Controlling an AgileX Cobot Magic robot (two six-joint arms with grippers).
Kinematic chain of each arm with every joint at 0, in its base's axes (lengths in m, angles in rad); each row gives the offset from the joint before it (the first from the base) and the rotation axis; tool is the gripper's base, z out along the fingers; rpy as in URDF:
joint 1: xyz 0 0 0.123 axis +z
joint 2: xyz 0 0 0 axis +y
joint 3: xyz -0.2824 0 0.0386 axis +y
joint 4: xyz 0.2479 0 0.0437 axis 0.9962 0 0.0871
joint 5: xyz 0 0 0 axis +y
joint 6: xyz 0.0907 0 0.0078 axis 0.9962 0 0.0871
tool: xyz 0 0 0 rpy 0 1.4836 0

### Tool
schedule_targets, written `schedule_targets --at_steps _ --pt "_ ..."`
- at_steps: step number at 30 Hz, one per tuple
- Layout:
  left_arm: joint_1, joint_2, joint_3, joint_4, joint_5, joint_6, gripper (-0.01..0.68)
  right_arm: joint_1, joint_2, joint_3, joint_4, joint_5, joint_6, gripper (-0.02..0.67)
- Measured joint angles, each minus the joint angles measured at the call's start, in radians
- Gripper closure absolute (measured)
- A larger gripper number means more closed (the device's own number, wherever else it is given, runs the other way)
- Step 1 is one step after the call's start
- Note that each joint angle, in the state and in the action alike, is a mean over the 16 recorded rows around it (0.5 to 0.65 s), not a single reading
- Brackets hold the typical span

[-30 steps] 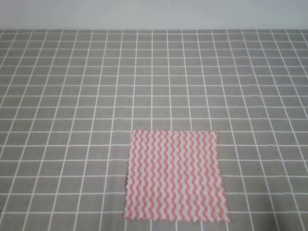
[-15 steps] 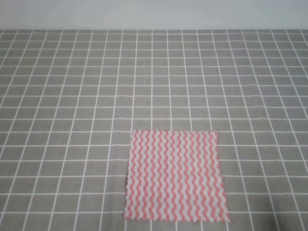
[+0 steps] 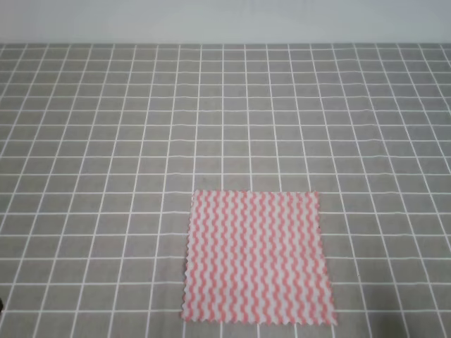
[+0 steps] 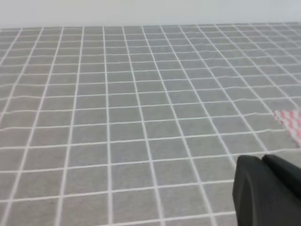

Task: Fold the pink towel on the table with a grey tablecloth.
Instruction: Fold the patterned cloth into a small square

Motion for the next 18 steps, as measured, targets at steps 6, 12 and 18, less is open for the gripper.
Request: schedule_targets --at_steps 6,12,18 --pt "0.000 0.000 -0.002 -0.229 -0.072 -0.004 0.674 0.000 0.000 0.000 0.225 -0.079 -0.001 0.666" --pt "0.000 -0.002 0.001 -0.438 -0.151 -0.003 0.674 0.000 0.007 -0.005 0.392 -0.120 -0.014 0.667" --pt "0.000 0.012 -0.018 -0.569 -0.179 -0.001 0.674 0.000 0.010 -0.015 0.477 -0.092 -0.023 0.667"
